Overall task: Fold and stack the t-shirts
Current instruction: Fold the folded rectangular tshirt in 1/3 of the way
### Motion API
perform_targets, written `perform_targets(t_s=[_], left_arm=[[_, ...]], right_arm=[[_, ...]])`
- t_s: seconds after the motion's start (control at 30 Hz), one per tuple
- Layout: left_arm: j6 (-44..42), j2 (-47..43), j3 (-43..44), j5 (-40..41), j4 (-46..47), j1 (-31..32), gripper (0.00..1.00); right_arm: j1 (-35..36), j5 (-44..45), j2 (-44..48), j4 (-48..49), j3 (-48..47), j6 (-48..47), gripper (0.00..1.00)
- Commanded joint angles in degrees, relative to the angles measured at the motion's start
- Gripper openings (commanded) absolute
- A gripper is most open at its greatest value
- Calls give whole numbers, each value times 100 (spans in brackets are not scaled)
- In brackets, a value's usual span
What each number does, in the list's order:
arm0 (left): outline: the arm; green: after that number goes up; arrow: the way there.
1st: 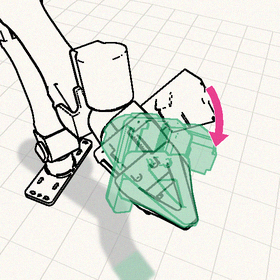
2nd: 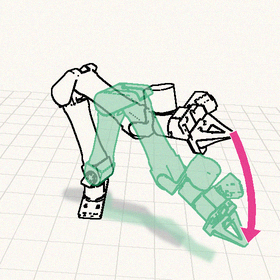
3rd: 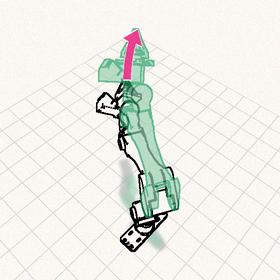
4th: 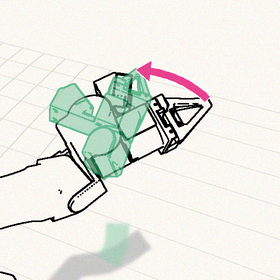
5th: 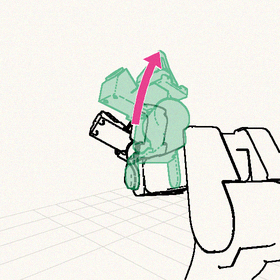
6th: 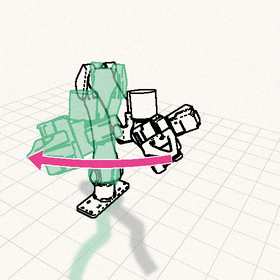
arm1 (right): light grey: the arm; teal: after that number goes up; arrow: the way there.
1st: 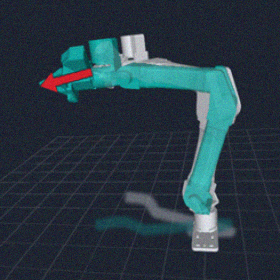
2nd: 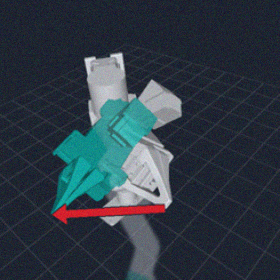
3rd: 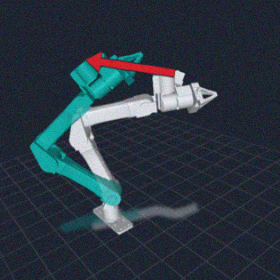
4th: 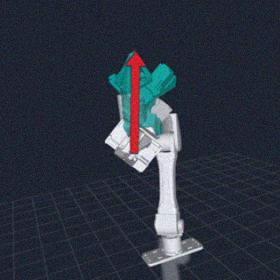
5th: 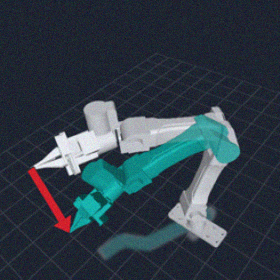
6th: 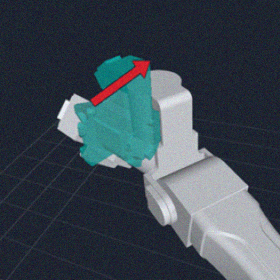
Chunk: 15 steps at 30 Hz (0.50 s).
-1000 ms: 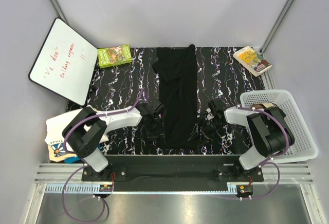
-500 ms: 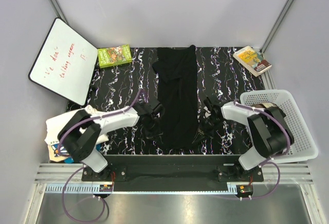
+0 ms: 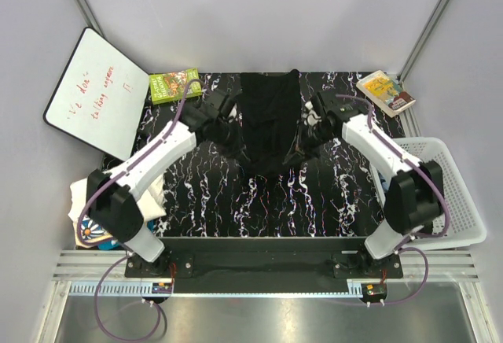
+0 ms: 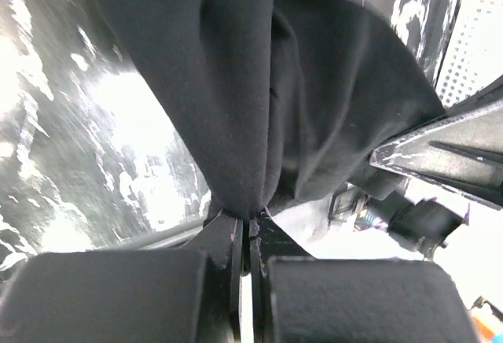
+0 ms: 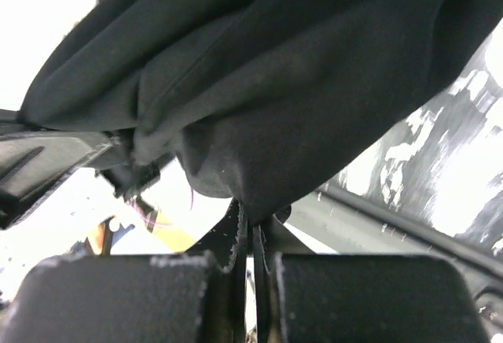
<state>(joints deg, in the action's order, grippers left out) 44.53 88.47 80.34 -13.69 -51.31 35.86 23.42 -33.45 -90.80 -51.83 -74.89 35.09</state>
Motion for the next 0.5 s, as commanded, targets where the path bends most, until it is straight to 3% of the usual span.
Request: perform_targets(t_s=[0.0,0.37,0.4,0.43,0.47], left_arm=[[-620,688,780,-177,-195,-544,0],[-1140,2824,2732,-625,-309,-1125,4],[-1140,3069,2977,-652,-310,-1159,7],[-1140,3193,3101,-704,-301,-1229,18],[-1157,3308,3233,-757,-309,-1265,37]], right_arm=[[-425,418,-718,-327,-1094,-520,0],[-988,498,-2898,-380,-3258,-908,2],[-1015,489,-3160,-380,-3495,-908,2],[-1024,480,-3284,-380,-3619,-881,3],[-1032,471,-3442,-371,-3742,-881,4]])
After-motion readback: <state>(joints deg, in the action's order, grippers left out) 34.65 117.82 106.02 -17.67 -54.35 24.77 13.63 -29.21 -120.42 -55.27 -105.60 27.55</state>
